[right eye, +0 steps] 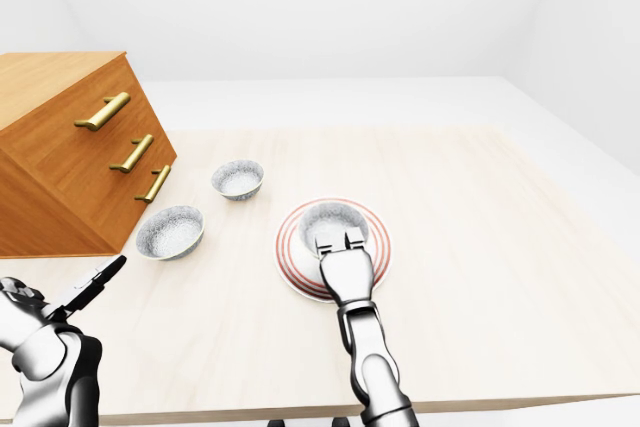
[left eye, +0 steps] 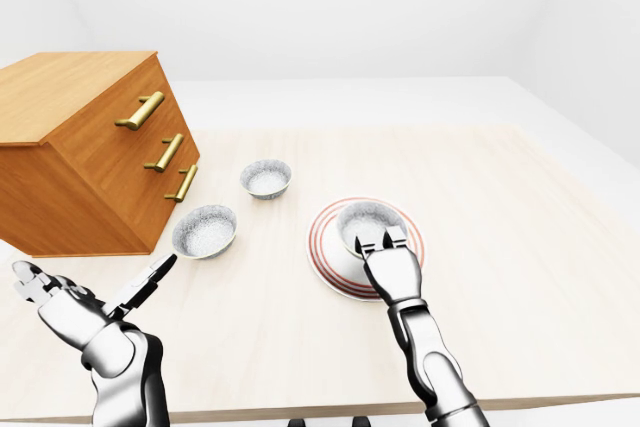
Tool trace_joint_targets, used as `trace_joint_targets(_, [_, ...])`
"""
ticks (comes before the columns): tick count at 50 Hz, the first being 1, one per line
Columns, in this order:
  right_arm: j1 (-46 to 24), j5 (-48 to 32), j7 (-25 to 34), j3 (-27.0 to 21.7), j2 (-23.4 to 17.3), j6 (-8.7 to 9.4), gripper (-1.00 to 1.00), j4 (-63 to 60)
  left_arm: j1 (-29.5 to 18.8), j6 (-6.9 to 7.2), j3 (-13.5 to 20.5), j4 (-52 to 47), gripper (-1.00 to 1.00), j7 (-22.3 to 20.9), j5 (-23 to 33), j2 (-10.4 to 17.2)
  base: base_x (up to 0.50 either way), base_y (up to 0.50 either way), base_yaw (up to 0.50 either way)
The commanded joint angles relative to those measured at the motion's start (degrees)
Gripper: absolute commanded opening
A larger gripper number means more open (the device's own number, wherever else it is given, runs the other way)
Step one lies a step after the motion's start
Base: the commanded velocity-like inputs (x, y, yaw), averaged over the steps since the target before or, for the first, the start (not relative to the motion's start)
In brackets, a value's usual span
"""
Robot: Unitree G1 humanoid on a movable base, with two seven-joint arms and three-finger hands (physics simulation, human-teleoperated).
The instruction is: Put the bowl at the front on the plate.
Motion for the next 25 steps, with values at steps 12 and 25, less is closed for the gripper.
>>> trace_joint_targets(12, [-0.7,1.0,-2.3,-0.5,-0.2,0.00,-1.00,2.4,0.1,0.00,0.2,-0.7,1.00,0.0,0.0,-0.1,0.00,0.00,0.00])
trace_joint_targets(25, [-1.6,1.1,-1.6,-0.5,-0.2,0.00,1.00,2.6,0.0,0.00,0.0,0.1,1.00,0.0,0.0,0.0,0.00,0.00,0.00])
